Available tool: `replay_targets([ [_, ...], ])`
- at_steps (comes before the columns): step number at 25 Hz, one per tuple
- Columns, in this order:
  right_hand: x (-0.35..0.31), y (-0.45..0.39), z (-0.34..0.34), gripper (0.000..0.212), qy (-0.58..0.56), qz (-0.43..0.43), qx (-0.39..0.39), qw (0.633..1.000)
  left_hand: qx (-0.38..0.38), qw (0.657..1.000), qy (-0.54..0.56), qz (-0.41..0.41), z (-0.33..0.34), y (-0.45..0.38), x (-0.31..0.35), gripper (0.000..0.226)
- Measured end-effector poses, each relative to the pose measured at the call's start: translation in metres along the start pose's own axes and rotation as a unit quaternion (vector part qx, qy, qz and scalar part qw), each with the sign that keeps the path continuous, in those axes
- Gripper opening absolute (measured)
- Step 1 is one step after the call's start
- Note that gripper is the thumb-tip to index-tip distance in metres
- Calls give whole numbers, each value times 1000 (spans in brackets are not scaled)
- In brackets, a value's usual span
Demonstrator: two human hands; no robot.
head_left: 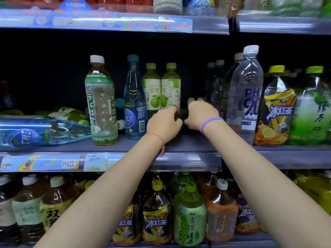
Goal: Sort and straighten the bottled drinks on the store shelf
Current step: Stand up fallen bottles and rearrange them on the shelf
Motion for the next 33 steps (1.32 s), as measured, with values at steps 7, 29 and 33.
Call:
replay_targets([
  [7,0,14,18,34,12,-10,-24,1000,-37,999,-22,3,6,-4,2,44],
  [29,15,9,7,40,75,85,-138,984,72,993,-6,-97,-7,-9,-5,86],
  [33,13,17,16,49,99,82,-98,987,72,994,8,-88,-7,-8,-5,88],
])
Point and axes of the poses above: each hand's wrist, its own y-axis away from the middle knuckle, its own z-axis out of the palm, x = y × z, the point moved 8 cm from there along -y, towards the middle knuckle, and after that the axes turned 3 degrees about x, right-handed, at the moved point
